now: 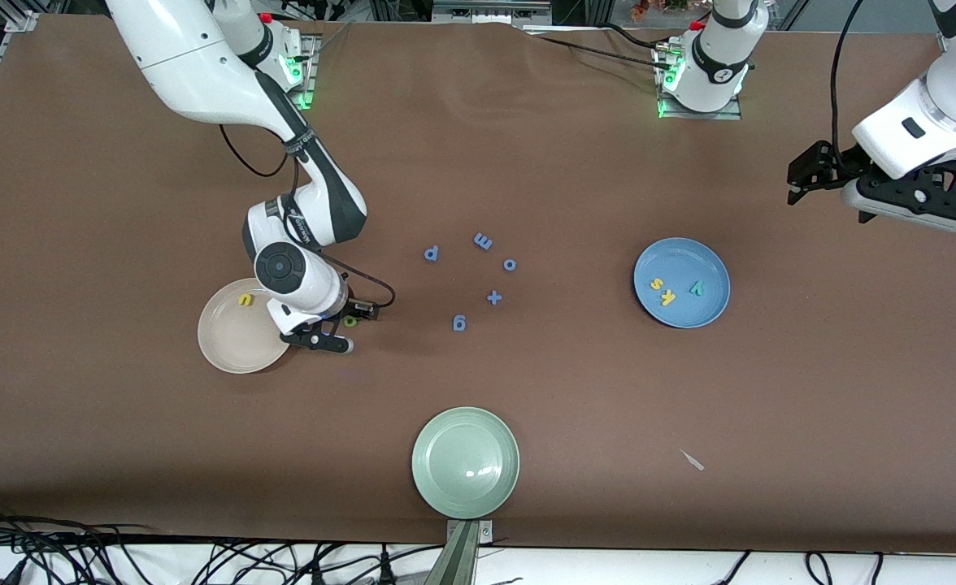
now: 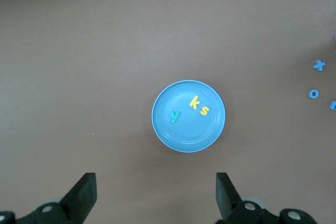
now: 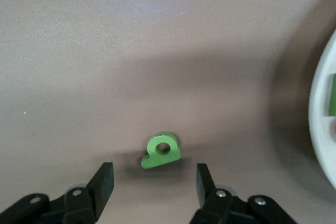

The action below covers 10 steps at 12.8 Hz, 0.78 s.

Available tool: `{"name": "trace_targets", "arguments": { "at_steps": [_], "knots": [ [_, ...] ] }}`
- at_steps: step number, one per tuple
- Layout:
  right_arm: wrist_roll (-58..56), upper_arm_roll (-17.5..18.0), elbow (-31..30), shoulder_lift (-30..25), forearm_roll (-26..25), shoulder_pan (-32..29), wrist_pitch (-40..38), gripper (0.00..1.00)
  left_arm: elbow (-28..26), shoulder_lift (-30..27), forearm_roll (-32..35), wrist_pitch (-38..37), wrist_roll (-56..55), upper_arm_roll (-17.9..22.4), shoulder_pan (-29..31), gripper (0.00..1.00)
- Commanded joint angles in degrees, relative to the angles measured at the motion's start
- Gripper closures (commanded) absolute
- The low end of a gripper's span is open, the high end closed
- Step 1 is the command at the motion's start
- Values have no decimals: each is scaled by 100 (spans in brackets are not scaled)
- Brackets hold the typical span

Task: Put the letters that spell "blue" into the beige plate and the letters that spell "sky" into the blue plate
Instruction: 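Reach and grasp the green 6 letter with the right gripper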

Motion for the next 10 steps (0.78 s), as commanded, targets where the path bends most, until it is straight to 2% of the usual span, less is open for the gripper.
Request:
{"name": "trace_targets", "arguments": {
  "at_steps": [1, 7, 9, 10],
  "knots": [
    [78, -22, 178, 114, -120, 8, -16, 28, 69, -77, 156, -34, -42, -41, 32, 0],
    [113, -22, 178, 228, -278, -18, 124, 28, -1, -51, 94, -95, 11, -58, 189, 0],
    [104, -22, 160, 246, -296, -18, 142, 36, 95, -16, 77, -86, 20, -59, 207, 0],
    [104, -22, 151, 246, -296, -18, 133, 46, 148, 54, 77, -78, 28, -50, 216, 0]
  ]
}}
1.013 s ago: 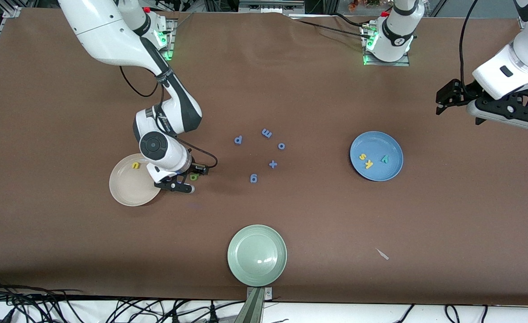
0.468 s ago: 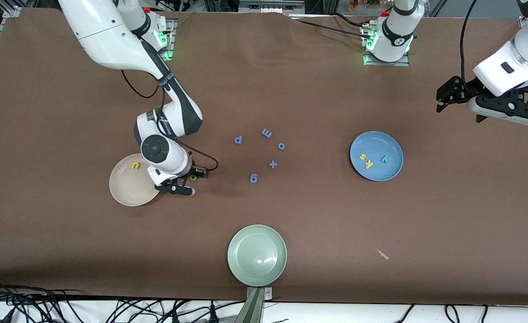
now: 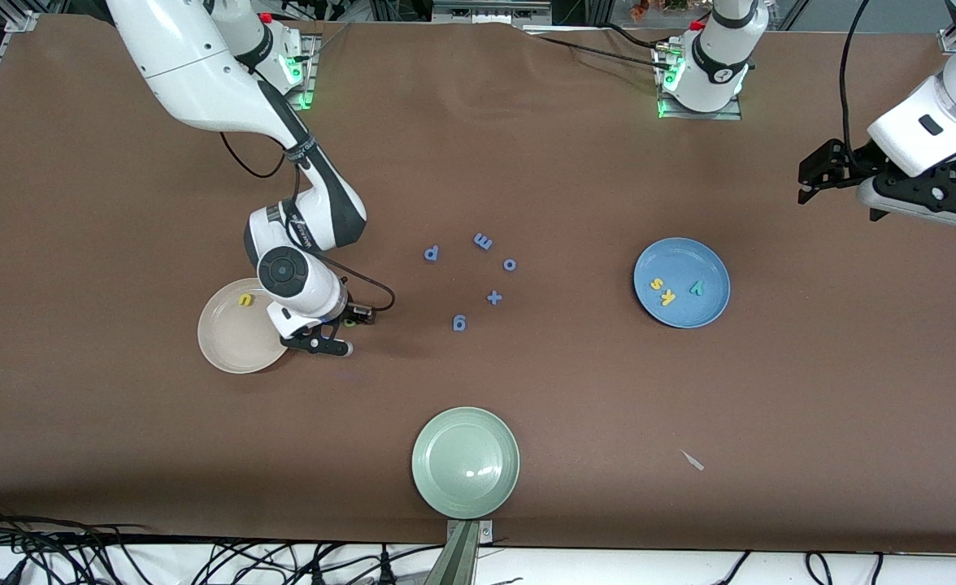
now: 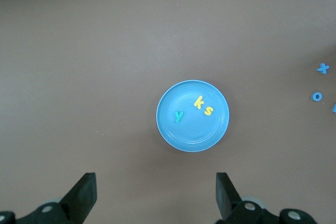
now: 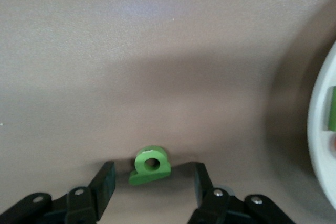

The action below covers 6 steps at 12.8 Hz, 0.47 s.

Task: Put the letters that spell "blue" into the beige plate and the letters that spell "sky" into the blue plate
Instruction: 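Reach and grasp the green 6 letter with the right gripper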

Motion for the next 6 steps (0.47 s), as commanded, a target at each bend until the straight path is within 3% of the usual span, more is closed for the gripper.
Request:
{"name": "trace_targets", "arguments": {
  "at_steps": [1, 4, 6],
  "knots": [
    [104, 12, 105, 102, -112, 2, 19, 55, 157, 85, 76, -52, 29, -52, 82, 0],
    [104, 12, 87, 119, -112, 2, 54, 73, 227, 85, 76, -69, -41, -78, 74, 0],
    [96, 12, 87, 119, -112, 2, 46, 77, 219, 94, 85, -95, -32, -8, 100, 0]
  ]
}}
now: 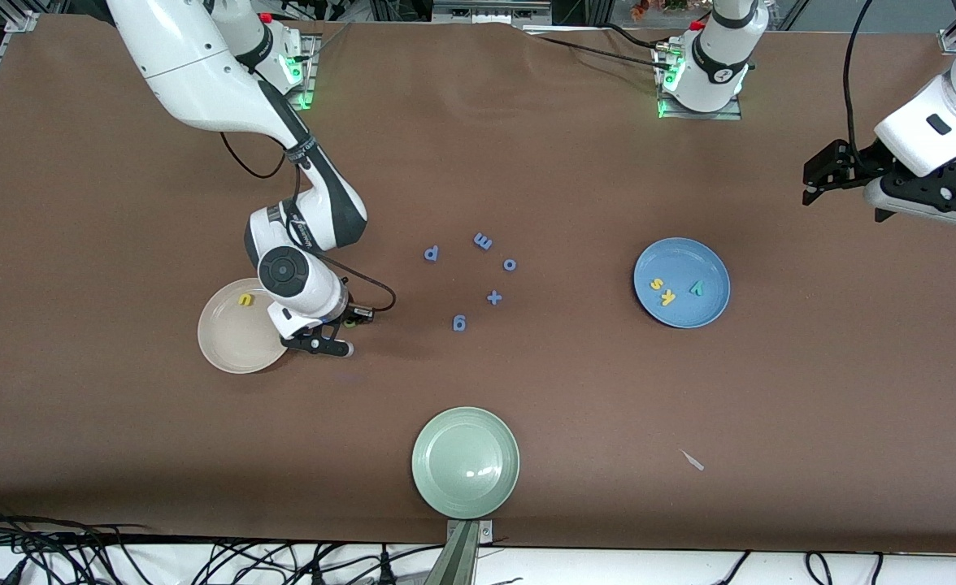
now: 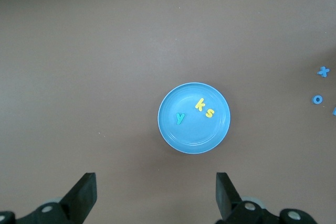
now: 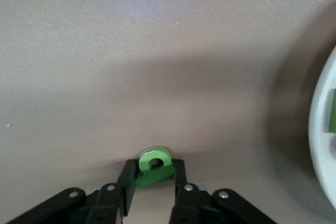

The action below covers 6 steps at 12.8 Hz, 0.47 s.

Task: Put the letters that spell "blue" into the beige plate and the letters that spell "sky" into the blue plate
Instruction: 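Reach and grasp the green 6 letter with the right gripper, then carry the green letter onto the white plate and open the right gripper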

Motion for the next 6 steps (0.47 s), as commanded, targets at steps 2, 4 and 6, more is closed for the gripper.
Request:
{"name": "trace_targets", "arguments": {
  "at_steps": [2, 4, 6],
  "knots": [
    [18, 6, 68, 119, -111, -19, 13, 79, 142, 67, 85, -380, -56, 15, 215, 0],
    [-140, 6, 120, 66, -111, -28, -66, 79, 151, 67, 94, -567, -152, -12, 224, 0],
    [-489, -3, 225, 4, -111, -115, -364, 79, 168, 76, 138, -549, -170, -20, 224, 0]
  ]
}}
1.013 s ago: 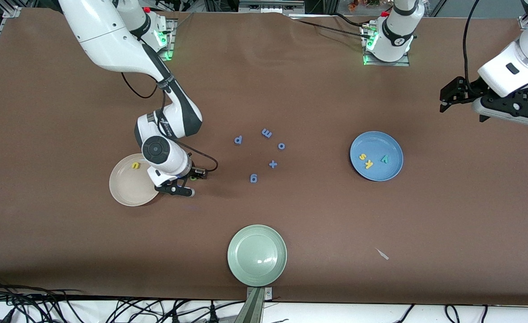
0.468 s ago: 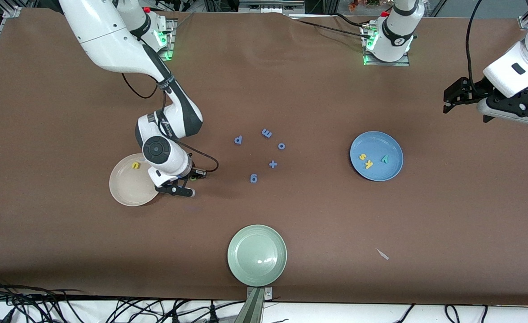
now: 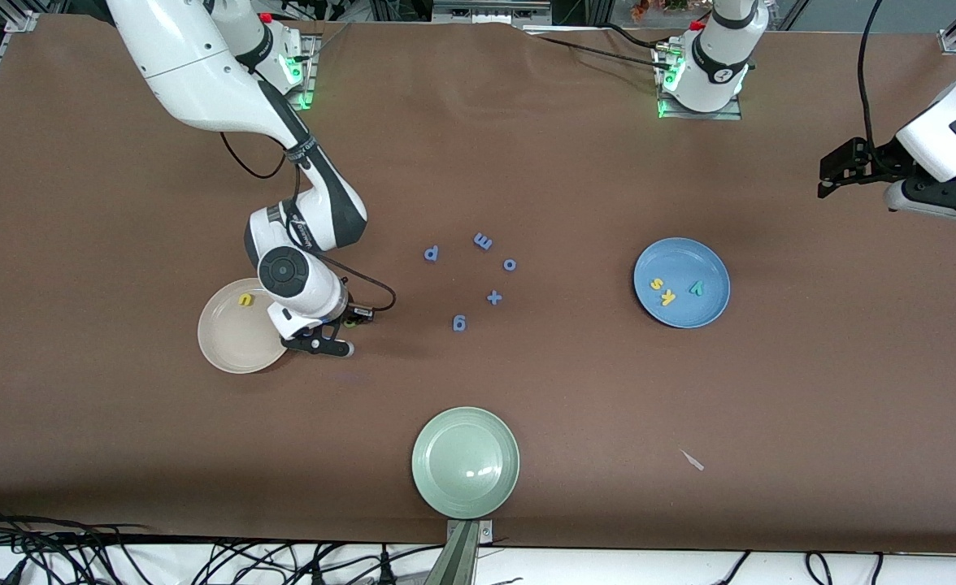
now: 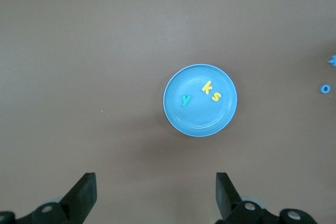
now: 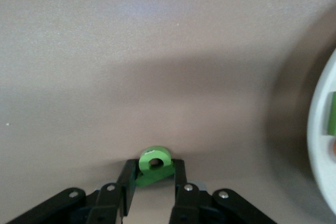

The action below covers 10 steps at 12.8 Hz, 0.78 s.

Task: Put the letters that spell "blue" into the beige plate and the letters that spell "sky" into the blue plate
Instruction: 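Carry the green letter onto the white plate and open the right gripper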

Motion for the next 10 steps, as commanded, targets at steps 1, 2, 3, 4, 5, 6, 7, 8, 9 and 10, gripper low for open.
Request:
{"name": "trace_targets", "arguments": {
  "at_steps": [1, 2, 3, 4, 5, 6, 7, 8, 9, 10],
  "knots": [
    [-661, -80, 255, -64, -83, -186, -471, 79, 164, 59, 138, -120, -116, -56, 8, 0],
    [-1003, -124, 360, -82, -74, -257, -725, 79, 173, 59, 138, -112, -116, -56, 8, 0],
    [-1172, -125, 379, -135, -66, -310, -867, 79, 173, 67, 146, -111, -116, -56, -1, 0],
    [-1217, -125, 388, -196, -83, -380, -938, 79, 173, 67, 164, -103, -116, -65, -1, 0],
    [-1348, -142, 388, -293, -74, -407, -1060, 79, 173, 67, 164, -85, -116, -65, -1, 0],
    [-1515, -229, 449, -320, -83, -407, -1218, 79, 173, 67, 164, -76, -116, -74, -9, 0],
    [-1752, -326, 519, -320, -83, -407, -1367, 78, 173, 59, 164, -76, -116, -82, -18, 0],
    [-1937, -414, 572, -320, -74, -407, -1465, 78, 173, 59, 164, -76, -116, -91, -36, 0],
    [-2034, -450, 590, -337, -74, -407, -1509, 78, 173, 67, 173, -76, -116, -91, -45, 0],
    [-2174, -546, 581, -398, -83, -407, -1571, 78, 173, 59, 173, -76, -116, -91, -53, 0]
  ]
}}
